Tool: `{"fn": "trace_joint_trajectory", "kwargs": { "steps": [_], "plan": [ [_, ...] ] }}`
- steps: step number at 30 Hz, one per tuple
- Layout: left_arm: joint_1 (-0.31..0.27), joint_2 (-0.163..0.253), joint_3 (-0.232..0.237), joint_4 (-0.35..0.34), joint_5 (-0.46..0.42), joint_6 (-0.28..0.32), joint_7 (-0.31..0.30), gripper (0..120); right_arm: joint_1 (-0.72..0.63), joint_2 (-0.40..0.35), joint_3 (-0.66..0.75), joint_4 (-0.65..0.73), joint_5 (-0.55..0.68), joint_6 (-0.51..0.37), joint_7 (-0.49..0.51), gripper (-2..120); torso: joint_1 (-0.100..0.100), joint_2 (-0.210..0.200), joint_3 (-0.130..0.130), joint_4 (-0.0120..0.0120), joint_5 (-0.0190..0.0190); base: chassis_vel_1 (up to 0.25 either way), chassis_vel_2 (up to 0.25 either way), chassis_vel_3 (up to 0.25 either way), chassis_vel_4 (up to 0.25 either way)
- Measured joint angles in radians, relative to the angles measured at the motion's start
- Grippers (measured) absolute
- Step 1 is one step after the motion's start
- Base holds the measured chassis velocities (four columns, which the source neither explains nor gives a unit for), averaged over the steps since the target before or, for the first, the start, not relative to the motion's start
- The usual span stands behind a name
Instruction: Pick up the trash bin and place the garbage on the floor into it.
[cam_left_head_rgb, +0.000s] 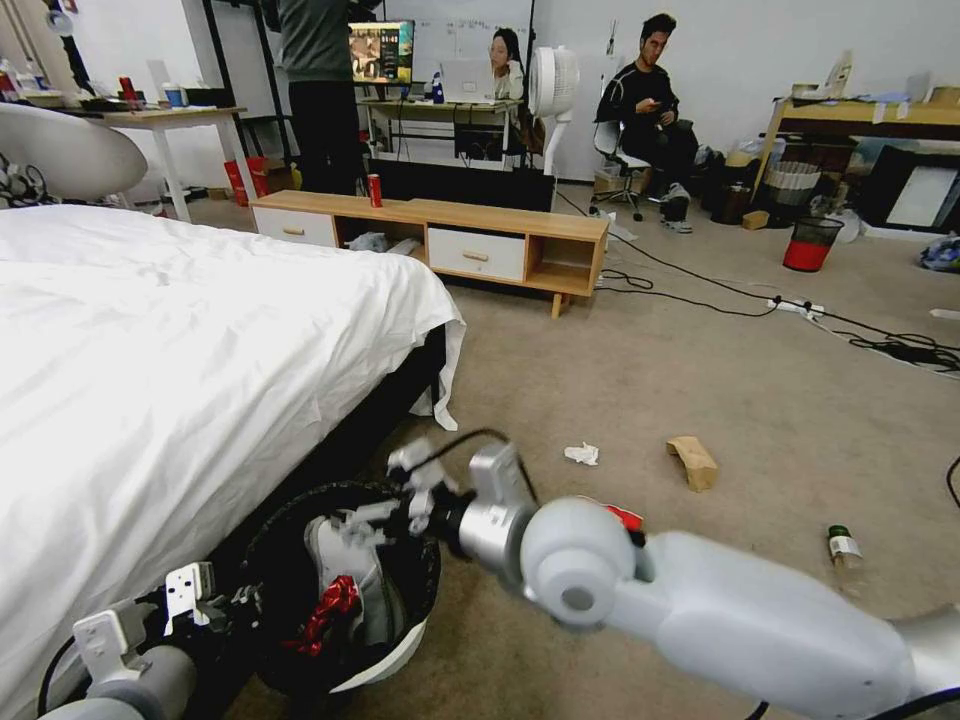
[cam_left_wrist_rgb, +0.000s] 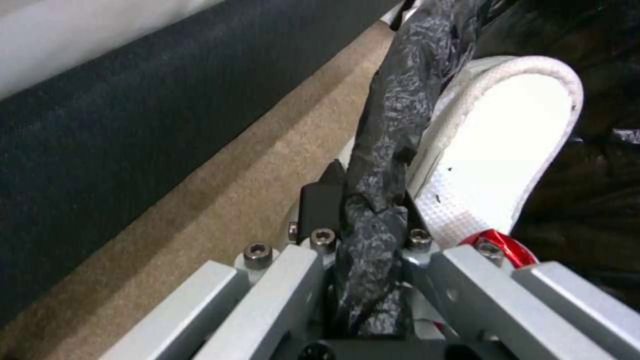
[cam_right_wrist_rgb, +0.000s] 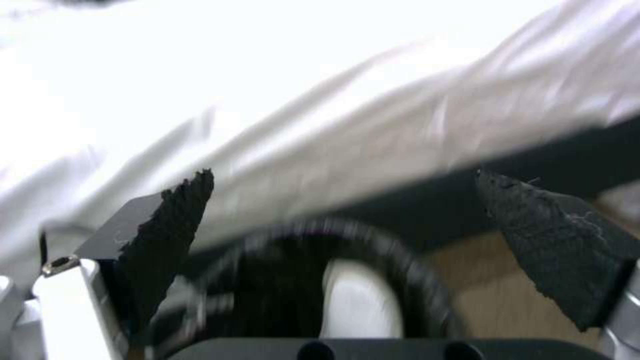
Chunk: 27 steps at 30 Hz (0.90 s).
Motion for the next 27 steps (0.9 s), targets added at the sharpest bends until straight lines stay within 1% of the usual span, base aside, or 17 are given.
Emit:
{"fn": "trace_joint_trajectory", "kwargs": {
  "steps": [4,7,8,9,11,12,13,15,16,18,19,20,22,23,25,26,27],
  "plan": [
    [0.003,0.001,-0.002,0.0,0.002,0.0,0.001,2,-0.017,-0.02,0.068,0.025,-0.005,0.026,-0.016,100,0.0,0.0,0.0,0.0001,0.0001,0.0,0.0,0.0,0.0],
    [0.006,-0.003,-0.004,-0.001,0.012,0.0,0.004,2,-0.072,-0.066,0.225,0.056,-0.02,0.091,-0.057,100,0.0,0.0,0.0,0.0001,0.0001,0.0,0.0,0.0,0.0],
    [0.006,-0.003,-0.004,-0.001,0.012,0.0,0.004,2,-0.072,-0.066,0.225,0.056,-0.02,0.091,-0.057,100,0.0,0.0,0.0,0.0001,0.0001,0.0,0.0,0.0,0.0],
    [0.007,-0.004,-0.005,-0.002,0.015,0.0,0.004,2,-0.089,-0.079,0.267,0.062,-0.022,0.107,-0.066,100,0.0,0.0,0.0,0.0002,0.0002,0.0,0.0,0.0,0.0],
    [0.009,-0.007,-0.01,-0.007,0.022,0.0,0.006,2,-0.17,-0.139,0.415,0.08,-0.036,0.153,-0.092,100,0.0,0.0,0.0,0.0003,0.0002,0.0,0.0,0.0,0.0],
    [0.009,-0.007,-0.01,-0.007,0.022,0.0,0.006,2,-0.17,-0.139,0.415,0.08,-0.036,0.153,-0.092,100,0.0,0.0,0.0,0.0003,0.0002,0.0,0.0,0.0,0.0],
    [0.009,-0.009,-0.014,-0.011,0.032,0.0,0.009,2,-0.231,-0.182,0.521,0.09,-0.057,0.178,-0.109,100,0.0,0.0,0.0,0.0,0.0004,0.0,0.0,0.0,0.0],
    [0.013,-0.017,-0.021,-0.016,0.045,0.0,0.013,2,-0.298,-0.23,0.63,0.102,-0.098,0.221,-0.117,100,0.0,0.0,0.0,-0.0006,0.0005,0.0,0.0,0.0,0.0],
    [0.013,-0.017,-0.021,-0.016,0.045,0.0,0.013,2,-0.298,-0.23,0.63,0.102,-0.098,0.221,-0.117,100,0.0,0.0,0.0,-0.0006,0.0005,0.0,0.0,0.0,0.0],
    [0.033,-0.041,-0.038,-0.036,0.057,0.0,0.016,2,-0.399,-0.269,0.792,0.106,-0.178,0.292,-0.125,100,0.0,0.0,0.0,-0.0001,0.0003,0.0,0.0,0.0,0.0],
    [0.039,-0.05,-0.045,-0.044,0.067,0.0,0.017,2,-0.457,-0.277,0.873,0.11,-0.213,0.313,-0.128,100,0.0,0.0,0.0,0.0003,0.0002,0.0,0.0,0.0,0.0],
    [0.039,-0.05,-0.045,-0.044,0.067,0.0,0.017,2,-0.457,-0.277,0.873,0.11,-0.213,0.313,-0.128,100,0.0,0.0,0.0,0.0003,0.0002,0.0,0.0,0.0,0.0],
    [0.049,-0.065,-0.054,-0.058,0.08,0.0,0.017,2,-0.59,-0.283,1.034,0.121,-0.261,0.333,-0.132,100,0.0,0.0,0.0,-0.0002,0.0004,0.0,0.0,0.0,0.0],
    [0.049,-0.065,-0.054,-0.058,0.08,0.0,0.017,2,-0.59,-0.283,1.034,0.121,-0.261,0.333,-0.132,100,0.0,0.0,0.0,-0.0002,0.0004,0.0,0.0,0.0,0.0],
    [0.055,-0.076,-0.057,-0.066,0.089,0.0,0.019,2,-0.701,-0.269,1.156,0.127,-0.306,0.35,-0.141,100,0.0,0.0,0.0,-0.0002,0.0004,0.0,0.0,0.0,0.0],
    [0.057,-0.08,-0.059,-0.07,0.096,0.0,0.019,2,-0.784,-0.246,1.261,0.135,-0.347,0.37,-0.15,100,0.0,0.0,0.0,0.0,0.0002,0.0,0.0,0.0,0.0],
    [0.057,-0.08,-0.059,-0.07,0.096,0.0,0.019,2,-0.784,-0.246,1.261,0.135,-0.347,0.37,-0.15,100,0.0,0.0,0.0,0.0,0.0002,0.0,0.0,0.0,0.0]
  ]
}}
